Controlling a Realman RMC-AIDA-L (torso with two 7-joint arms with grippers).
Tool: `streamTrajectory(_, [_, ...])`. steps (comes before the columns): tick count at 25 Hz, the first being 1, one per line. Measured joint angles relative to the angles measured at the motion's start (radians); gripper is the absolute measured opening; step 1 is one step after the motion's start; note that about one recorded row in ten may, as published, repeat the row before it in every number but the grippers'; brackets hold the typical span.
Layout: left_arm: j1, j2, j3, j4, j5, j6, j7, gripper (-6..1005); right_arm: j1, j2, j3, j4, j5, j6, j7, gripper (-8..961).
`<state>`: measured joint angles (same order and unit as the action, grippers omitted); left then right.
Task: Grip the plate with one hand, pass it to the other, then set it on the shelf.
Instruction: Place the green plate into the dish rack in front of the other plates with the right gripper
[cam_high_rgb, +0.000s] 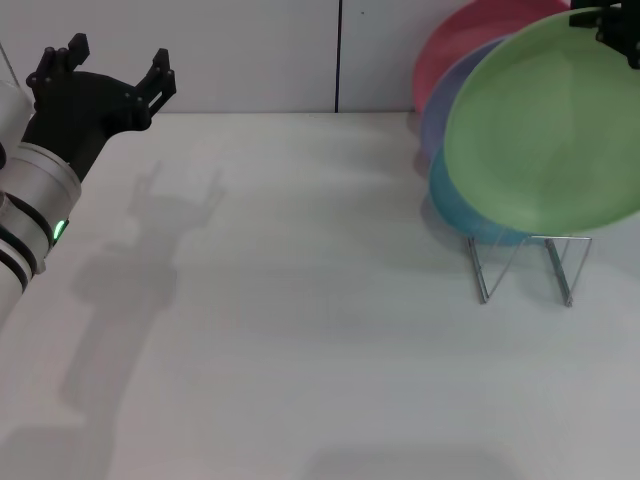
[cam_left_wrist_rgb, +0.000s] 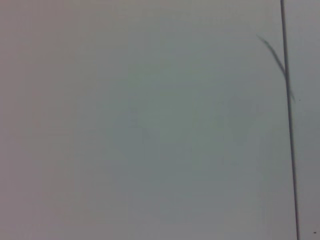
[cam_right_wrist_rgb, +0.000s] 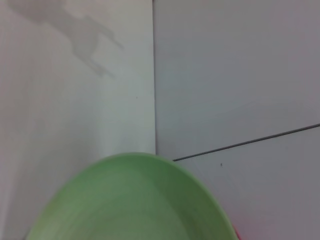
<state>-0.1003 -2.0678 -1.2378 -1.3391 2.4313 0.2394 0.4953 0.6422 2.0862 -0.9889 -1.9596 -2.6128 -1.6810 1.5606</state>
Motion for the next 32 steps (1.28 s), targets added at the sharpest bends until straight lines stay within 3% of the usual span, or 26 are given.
streamTrajectory(32, [-0.021, 0.000, 0.026, -0.008, 0.000, -0.005, 0.000, 866, -0.029, 0.002, -0.033, -0.001, -0.008, 0.004, -0.089, 106])
